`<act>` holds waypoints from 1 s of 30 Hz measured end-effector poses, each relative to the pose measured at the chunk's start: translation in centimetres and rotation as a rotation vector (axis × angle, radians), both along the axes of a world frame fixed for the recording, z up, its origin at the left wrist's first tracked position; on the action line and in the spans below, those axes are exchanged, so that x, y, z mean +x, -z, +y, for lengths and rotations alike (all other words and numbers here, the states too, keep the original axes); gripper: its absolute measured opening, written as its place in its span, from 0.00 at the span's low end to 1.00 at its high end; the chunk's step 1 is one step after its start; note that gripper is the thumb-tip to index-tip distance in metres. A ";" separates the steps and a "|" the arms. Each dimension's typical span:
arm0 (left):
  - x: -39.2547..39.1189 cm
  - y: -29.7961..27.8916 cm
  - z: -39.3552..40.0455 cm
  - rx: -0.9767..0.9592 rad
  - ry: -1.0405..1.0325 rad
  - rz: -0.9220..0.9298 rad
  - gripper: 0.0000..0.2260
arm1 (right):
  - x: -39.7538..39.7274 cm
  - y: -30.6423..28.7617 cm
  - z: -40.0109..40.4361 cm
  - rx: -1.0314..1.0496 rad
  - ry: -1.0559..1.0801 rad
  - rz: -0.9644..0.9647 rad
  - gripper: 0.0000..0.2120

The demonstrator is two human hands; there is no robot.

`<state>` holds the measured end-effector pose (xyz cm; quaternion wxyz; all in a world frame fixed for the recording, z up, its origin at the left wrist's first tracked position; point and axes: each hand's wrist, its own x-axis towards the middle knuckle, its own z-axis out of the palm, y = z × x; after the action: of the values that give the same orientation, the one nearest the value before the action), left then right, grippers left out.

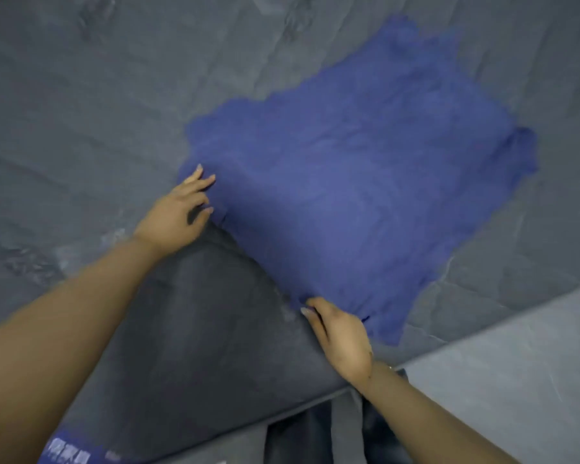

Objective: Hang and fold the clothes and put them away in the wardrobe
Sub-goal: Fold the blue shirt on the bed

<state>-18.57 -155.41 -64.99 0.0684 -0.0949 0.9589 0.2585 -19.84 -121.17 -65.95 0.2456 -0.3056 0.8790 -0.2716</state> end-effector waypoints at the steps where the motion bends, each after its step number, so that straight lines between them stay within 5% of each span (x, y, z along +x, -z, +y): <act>1: 1.0 1.3 -0.4 -0.016 -0.004 -0.029 0.04 | 0.8 1.2 -0.4 -0.001 -0.036 0.006 0.05; 5: 4.2 3.7 -0.1 -0.092 -0.009 -0.171 0.16 | 2.3 4.2 -0.3 0.064 -0.181 -0.174 0.10; 9: 6.5 3.8 2.7 -0.099 -0.270 -0.169 0.16 | 2.4 3.4 0.3 0.072 -0.272 -0.429 0.11; 15: 7.2 1.3 14.1 0.241 -0.796 -0.023 0.14 | -2.9 -0.6 4.8 -0.034 0.211 -0.641 0.14; 22: 3.7 0.4 31.4 0.753 -1.668 -0.117 0.08 | -14.9 -0.6 13.3 -0.083 0.797 -0.887 0.08; 27: -0.7 1.5 40.4 0.694 -2.155 -0.216 0.34 | -22.9 1.3 18.2 -0.067 0.933 -1.026 0.11; 30: -2.4 2.9 42.6 0.862 -2.213 0.054 0.19 | -26.7 2.1 18.7 -0.151 0.897 -1.210 0.10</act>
<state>-20.96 -112.77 -67.88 -0.1862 -0.8356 0.1908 0.4803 -46.54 -102.45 -68.07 0.5296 0.2676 0.6097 -0.5255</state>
